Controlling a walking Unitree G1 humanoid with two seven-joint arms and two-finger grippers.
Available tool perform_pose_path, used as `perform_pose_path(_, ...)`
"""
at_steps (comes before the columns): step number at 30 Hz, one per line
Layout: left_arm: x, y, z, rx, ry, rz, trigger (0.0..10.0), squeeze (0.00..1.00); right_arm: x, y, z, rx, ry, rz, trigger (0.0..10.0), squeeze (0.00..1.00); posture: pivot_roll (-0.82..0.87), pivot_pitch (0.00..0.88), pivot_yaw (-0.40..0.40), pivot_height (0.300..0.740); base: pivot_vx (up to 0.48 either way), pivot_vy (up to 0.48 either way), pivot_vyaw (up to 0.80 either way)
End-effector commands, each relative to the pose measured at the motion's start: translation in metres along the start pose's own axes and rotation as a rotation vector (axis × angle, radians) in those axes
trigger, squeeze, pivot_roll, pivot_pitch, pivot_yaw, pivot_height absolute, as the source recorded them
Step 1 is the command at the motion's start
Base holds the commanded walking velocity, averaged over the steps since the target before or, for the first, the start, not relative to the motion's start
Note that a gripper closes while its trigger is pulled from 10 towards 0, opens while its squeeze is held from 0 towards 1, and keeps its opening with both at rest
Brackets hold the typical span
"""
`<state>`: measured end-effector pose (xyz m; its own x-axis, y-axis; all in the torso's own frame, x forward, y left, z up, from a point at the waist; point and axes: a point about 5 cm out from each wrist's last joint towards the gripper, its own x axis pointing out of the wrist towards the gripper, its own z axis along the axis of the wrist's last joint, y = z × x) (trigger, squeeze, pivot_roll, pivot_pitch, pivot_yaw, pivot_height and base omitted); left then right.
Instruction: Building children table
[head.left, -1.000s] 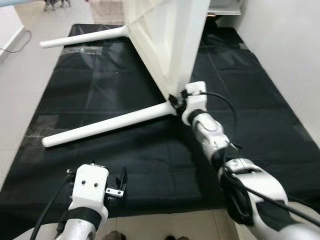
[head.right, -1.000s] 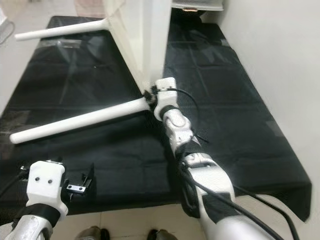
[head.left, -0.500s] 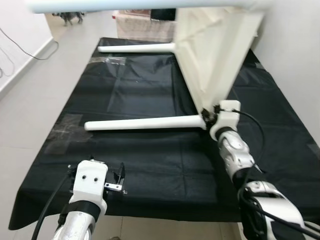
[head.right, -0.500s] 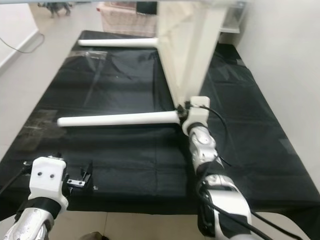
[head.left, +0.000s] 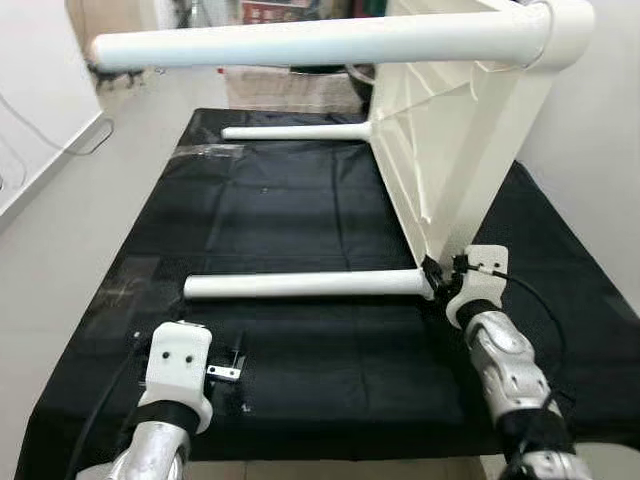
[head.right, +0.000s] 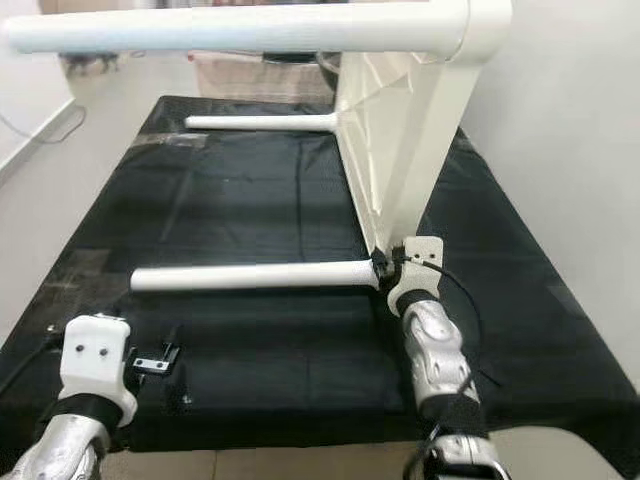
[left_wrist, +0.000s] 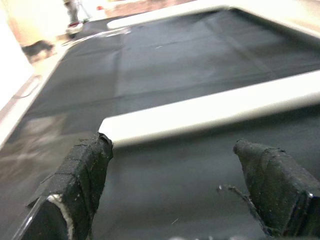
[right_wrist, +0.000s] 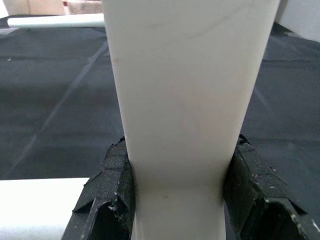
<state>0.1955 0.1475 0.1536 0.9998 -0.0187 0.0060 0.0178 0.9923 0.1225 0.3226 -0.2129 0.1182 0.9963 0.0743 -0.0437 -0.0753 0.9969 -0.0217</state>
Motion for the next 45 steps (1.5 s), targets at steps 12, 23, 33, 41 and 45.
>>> perform_pose_path(12, 0.005, -0.001, -0.008, 0.000, 0.009, -0.014, 10.0, 0.00, -0.053, -0.004, 0.013, -0.044, 0.016, -0.006, 10.0, 0.00, -0.04, 0.000, -0.061, 0.740, 0.000, 0.000, 0.00)
perform_pose_path(23, 0.010, -0.002, -0.010, 0.000, -0.002, -0.017, 10.0, 0.00, -0.064, -0.006, 0.011, -0.052, 0.050, -0.057, 10.0, 0.00, -0.05, 0.000, -0.062, 0.740, 0.000, 0.000, 0.00)
perform_pose_path(33, 0.011, 0.000, -0.011, 0.006, -0.010, -0.012, 10.0, 0.00, -0.059, 0.009, 0.025, -0.006, 0.004, 0.011, 10.0, 1.00, -0.04, 0.000, -0.076, 0.740, 0.000, 0.000, 0.00)
perform_pose_path(41, 0.009, 0.001, -0.013, 0.008, -0.009, -0.004, 10.0, 0.00, -0.069, 0.021, 0.048, -0.007, -0.102, 0.053, 10.0, 1.00, -0.05, 0.000, -0.075, 0.740, 0.000, 0.000, 0.00)
perform_pose_path(45, 0.011, 0.002, -0.014, 0.009, -0.011, -0.005, 10.0, 0.00, -0.078, 0.022, 0.045, -0.018, -0.096, 0.054, 10.0, 1.00, -0.05, 0.000, -0.068, 0.740, 0.000, 0.000, 0.00)
